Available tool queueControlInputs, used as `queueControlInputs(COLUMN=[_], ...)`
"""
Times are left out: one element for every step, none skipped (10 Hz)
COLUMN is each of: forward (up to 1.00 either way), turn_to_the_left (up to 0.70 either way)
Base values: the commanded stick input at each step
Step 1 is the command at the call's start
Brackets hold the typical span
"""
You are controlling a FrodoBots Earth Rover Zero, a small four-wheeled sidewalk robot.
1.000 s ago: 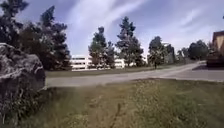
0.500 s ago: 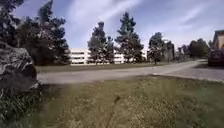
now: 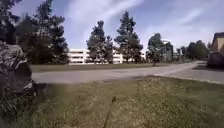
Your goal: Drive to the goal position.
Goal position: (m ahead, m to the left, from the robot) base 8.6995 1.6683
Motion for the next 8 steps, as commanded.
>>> queueControlInputs(forward=[0.70,0.70,0.70,0.70,0.70,0.70,0.70,0.70], turn_to_the_left=[-0.35,-0.35,-0.35,-0.35,-0.35,-0.35,-0.35,-0.27])
